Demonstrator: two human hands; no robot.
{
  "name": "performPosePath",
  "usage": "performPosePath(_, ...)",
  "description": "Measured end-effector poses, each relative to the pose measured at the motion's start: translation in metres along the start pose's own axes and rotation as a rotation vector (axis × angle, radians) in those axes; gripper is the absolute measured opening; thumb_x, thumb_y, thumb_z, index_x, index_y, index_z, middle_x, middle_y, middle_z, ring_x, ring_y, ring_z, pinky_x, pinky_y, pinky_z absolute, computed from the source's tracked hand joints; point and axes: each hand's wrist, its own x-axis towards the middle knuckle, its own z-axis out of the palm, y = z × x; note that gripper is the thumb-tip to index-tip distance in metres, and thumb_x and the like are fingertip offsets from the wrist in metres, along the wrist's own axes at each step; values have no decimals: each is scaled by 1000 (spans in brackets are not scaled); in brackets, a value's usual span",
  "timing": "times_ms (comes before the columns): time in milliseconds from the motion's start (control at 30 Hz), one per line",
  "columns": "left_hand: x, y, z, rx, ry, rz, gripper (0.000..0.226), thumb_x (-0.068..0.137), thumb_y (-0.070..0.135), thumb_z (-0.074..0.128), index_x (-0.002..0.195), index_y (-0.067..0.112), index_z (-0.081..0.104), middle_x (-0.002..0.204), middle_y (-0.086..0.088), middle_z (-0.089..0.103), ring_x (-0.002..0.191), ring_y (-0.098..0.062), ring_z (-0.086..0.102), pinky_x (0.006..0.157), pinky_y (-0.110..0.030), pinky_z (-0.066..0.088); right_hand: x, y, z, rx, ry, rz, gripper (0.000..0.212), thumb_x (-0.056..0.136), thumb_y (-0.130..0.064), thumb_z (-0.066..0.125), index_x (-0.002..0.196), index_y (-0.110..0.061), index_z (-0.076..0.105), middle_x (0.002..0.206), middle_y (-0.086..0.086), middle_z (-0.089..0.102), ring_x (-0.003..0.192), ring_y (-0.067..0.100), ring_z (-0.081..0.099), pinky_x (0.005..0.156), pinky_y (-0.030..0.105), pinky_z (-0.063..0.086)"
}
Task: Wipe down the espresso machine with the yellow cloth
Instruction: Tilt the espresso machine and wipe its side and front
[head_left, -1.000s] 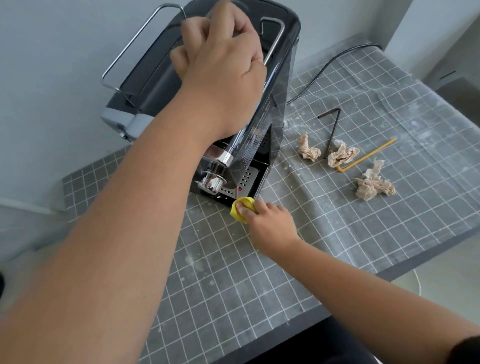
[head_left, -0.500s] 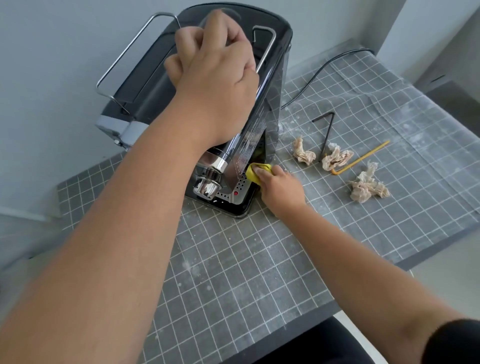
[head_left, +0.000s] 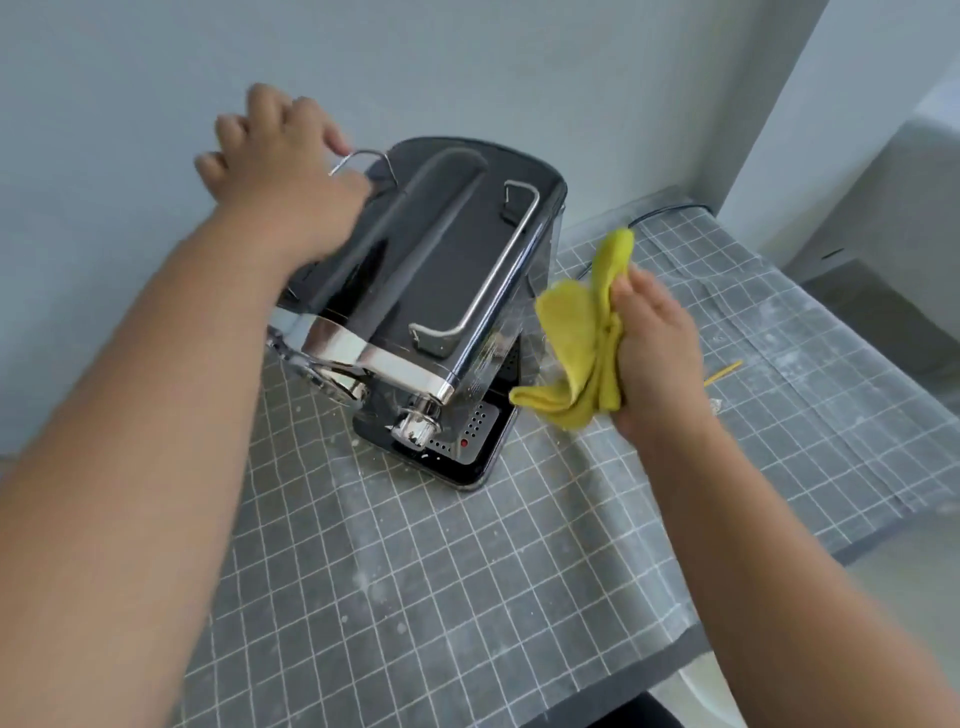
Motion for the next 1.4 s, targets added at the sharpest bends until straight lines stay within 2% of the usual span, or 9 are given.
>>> performPosePath(167, 33, -38, 17, -37, -199, -46, 33, 87, 34, 55, 114, 17, 65, 128, -19, 49, 116, -40, 48, 103, -43, 40, 8, -63, 51, -255, -147, -155, 23, 94, -21, 55, 115, -23, 65, 84, 0, 70, 69, 11, 66, 67, 31, 56)
performPosePath(300, 34, -34, 20, -92, -145, 2, 23, 92, 27, 52, 94, 11, 69, 107, -19, 63, 98, -37, 58, 82, -37, 46, 9, -69, 72, -299, -188, -58, 20, 92, -24, 57, 108, -24, 67, 89, 5, 72, 81, 24, 70, 78, 46, 58)
performPosePath(433, 36, -30, 23, -216, -116, -78, 26, 92, 24, 50, 89, 5, 67, 100, -17, 67, 95, -33, 58, 78, -34, 45, 5, -81, 85, -152, -276, 58, 20, 94, -15, 56, 111, -14, 66, 87, 9, 70, 73, 22, 66, 70, 36, 58)
performPosePath(600, 42, -29, 27, -352, -137, -151, 26, 94, 24, 51, 93, 2, 65, 99, -17, 65, 95, -32, 58, 74, -31, 41, 21, -90, 68, -315, -31, -79, 16, 91, -22, 54, 103, -26, 64, 90, 6, 68, 81, 25, 65, 80, 43, 57)
performPosePath(733, 47, -31, 34, -431, -145, -203, 24, 92, 25, 51, 93, 5, 65, 98, -13, 64, 91, -30, 57, 70, -27, 38, 15, -70, 50, -666, 2, -145, 21, 93, -31, 49, 112, -32, 59, 89, 1, 65, 70, 20, 62, 70, 39, 54)
performPosePath(900, 52, -31, 35, -584, -189, -246, 18, 90, 23, 57, 92, 10, 69, 96, -6, 63, 87, -22, 55, 73, -25, 37, 11, -60, 65, -170, -58, 100, 16, 96, -18, 49, 107, -27, 56, 94, 14, 69, 80, 29, 69, 73, 51, 59)
performPosePath(1067, 49, -27, 27, -713, -229, -340, 12, 83, 16, 61, 86, 6, 67, 65, -7, 52, 57, -20, 46, 57, -24, 38, 22, -67, 73, 109, -109, 290, 21, 98, -7, 42, 114, -17, 52, 96, 12, 63, 73, 22, 66, 56, 37, 55)
performPosePath(1233, 41, -34, 10, -984, -266, -449, 10, 86, 7, 53, 77, 9, 56, 60, -4, 41, 44, -13, 29, 41, -16, 22, 54, -90, 81, -138, -178, 144, 25, 97, -7, 42, 120, -10, 52, 83, 9, 57, 61, 17, 58, 47, 29, 49)
performPosePath(1400, 22, -27, -15, -1180, -254, -482, 18, 94, 5, 44, 78, 10, 50, 61, -5, 46, 40, -12, 44, 36, -17, 41, 99, -136, 95, -508, -273, 2, 25, 95, -4, 46, 119, -8, 53, 78, 10, 57, 46, 13, 59, 43, 25, 50)
